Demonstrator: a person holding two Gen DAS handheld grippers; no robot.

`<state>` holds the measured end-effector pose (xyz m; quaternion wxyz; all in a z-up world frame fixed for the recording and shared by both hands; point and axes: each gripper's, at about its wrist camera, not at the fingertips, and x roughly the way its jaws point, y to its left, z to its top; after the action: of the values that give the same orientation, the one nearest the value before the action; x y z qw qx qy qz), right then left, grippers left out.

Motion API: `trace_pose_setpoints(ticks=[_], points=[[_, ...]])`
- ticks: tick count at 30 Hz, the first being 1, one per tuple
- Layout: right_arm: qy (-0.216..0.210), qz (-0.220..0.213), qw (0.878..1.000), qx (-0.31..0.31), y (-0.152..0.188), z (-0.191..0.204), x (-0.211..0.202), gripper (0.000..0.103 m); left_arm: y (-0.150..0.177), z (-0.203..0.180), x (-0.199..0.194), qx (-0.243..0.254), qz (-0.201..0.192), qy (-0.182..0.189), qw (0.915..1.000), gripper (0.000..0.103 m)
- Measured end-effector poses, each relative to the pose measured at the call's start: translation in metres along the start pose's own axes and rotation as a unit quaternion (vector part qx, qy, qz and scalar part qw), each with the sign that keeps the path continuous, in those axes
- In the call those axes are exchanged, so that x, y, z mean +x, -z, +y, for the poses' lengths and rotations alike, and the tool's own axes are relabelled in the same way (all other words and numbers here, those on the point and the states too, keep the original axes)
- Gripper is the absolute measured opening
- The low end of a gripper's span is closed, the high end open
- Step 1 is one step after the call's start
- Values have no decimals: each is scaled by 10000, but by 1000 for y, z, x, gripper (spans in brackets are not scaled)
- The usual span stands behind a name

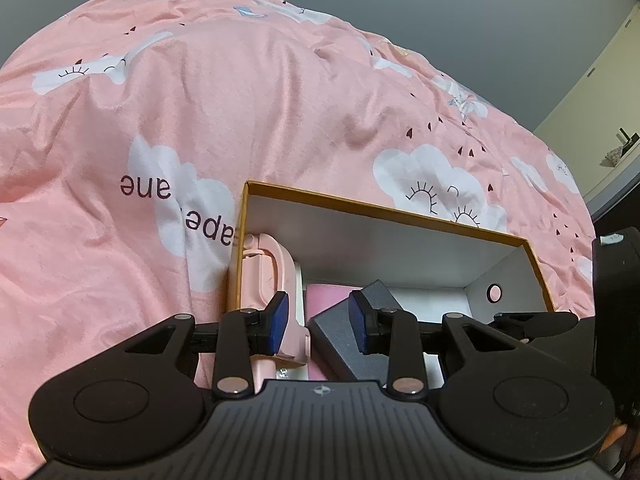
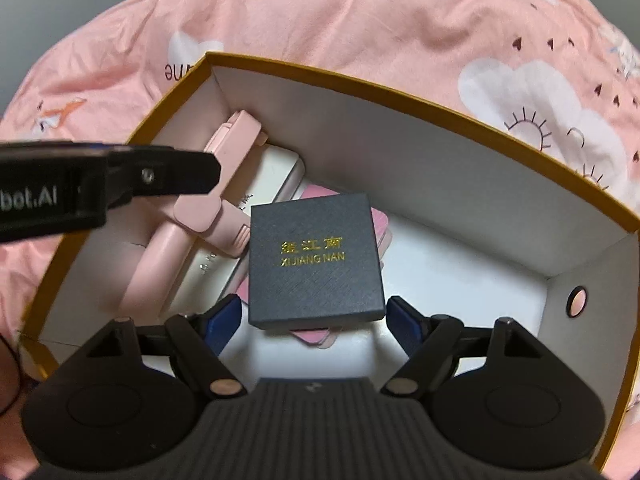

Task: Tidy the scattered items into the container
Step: 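Lower the black gift box onto the pink wallet with the right gripper, then open the right gripper and lift it out of the orange box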

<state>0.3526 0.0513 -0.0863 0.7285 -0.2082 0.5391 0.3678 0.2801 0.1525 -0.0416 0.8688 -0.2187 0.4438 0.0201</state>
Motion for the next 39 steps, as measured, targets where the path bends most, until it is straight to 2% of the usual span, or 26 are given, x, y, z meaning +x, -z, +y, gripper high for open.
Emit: trace_pose_setpoints(ticks=[4, 7, 10, 12, 14, 16, 19, 21, 24, 28, 31, 34, 39], points=[[-154, 138, 9996, -207, 0, 4, 1, 82, -1, 1, -2, -33, -21, 20, 10000, 37], [-59, 202, 9983, -541, -1, 12, 6, 81, -1, 2, -2, -55, -39, 25, 10000, 37], [-133, 274, 9968, -738, -1, 18, 6, 67, -1, 2, -2, -56, -40, 17, 10000, 37], [-276, 374, 9967, -663, -1, 19, 6, 67, -1, 3, -1, -58, -37, -2, 10000, 37], [-168, 361, 9962, -779, 1, 22, 6, 67, -1, 3, -1, -65, -32, -6, 10000, 37], [133, 326, 9931, -1117, 2, 28, 7, 74, -1, 3, -1, -56, -27, 3, 10000, 37], [505, 511, 9869, -1442, 1, 35, 16, 75, 0, 2, -1, -37, -26, 17, 10000, 37], [452, 748, 9851, -1482, -2, 35, 24, 74, 0, 2, -1, -35, -33, 19, 10000, 37], [475, 884, 9829, -1546, -7, 34, 33, 65, 0, 3, -1, -29, -30, -2, 10000, 37], [421, 773, 9813, -1711, -10, 31, 38, 56, 1, 3, 0, 9, -8, 5, 10000, 37], [453, 444, 9729, -2222, -4, 35, 35, 52, 1, 5, 2, 0, -3, 6, 10000, 37], [471, 345, 9639, -2599, -1, 37, 35, 52, 0, 5, 2, -19, 2, 18, 10000, 37], [354, 297, 9650, -2580, -1, 34, 33, 52, 1, 4, 2, -13, -2, -6, 10000, 37]])
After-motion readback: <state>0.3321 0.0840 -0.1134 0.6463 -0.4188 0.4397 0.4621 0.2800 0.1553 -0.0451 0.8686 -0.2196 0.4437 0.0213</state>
